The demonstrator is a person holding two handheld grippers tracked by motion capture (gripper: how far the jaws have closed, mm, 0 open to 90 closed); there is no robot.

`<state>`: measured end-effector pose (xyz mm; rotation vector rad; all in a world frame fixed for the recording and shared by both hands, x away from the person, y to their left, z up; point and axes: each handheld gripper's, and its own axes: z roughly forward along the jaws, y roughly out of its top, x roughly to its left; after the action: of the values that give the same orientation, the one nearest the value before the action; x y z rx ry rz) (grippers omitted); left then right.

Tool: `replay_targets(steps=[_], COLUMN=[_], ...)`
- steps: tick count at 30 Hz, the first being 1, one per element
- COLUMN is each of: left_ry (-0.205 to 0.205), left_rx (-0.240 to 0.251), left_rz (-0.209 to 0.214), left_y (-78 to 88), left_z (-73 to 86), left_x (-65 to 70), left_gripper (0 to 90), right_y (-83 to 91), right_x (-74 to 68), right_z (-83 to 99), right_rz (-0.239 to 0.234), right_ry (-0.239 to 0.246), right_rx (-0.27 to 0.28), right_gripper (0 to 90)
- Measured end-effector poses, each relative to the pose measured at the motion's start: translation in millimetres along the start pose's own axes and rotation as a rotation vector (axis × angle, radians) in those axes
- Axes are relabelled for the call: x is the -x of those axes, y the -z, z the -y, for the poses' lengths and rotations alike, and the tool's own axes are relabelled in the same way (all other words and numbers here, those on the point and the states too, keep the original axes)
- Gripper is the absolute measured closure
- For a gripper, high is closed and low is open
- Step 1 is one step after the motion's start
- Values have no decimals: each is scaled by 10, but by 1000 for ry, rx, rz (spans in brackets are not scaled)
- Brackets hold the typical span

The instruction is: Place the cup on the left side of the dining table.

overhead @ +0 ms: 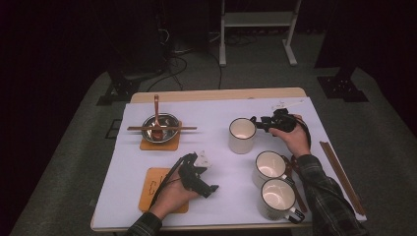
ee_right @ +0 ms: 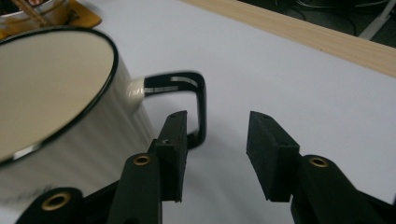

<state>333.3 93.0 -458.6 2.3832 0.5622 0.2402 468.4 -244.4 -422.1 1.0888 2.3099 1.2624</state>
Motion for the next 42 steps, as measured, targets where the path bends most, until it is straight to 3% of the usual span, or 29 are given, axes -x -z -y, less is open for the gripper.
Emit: replay_targets(steps=[5,14,26,30,37,42], left_ry=[0,0,3,1,10,39], left_rx=[0,2,4,3,11,65], left_rz=[0,-1,-1,-1,-9,-1], left_y=[-1,-2,-3,0,9,46], left_z=[0,1,0,-1,-10,-77], left_x=[0,0,2,1,-9,-37], left_gripper=[0,0,0,0,0,0], right_y=[142,338,419,411,393,391], right_x=[28,154,358,374,368,369], right_z=[115,393,653,692,747,752], right_rz=[29,126,224,245,247,247], right_ry=[-2,-35,-109,-107,-88,-87], right_rx=[-11,-52,-115,-140,-113,-112], right_gripper=[468,352,255,232,205,204])
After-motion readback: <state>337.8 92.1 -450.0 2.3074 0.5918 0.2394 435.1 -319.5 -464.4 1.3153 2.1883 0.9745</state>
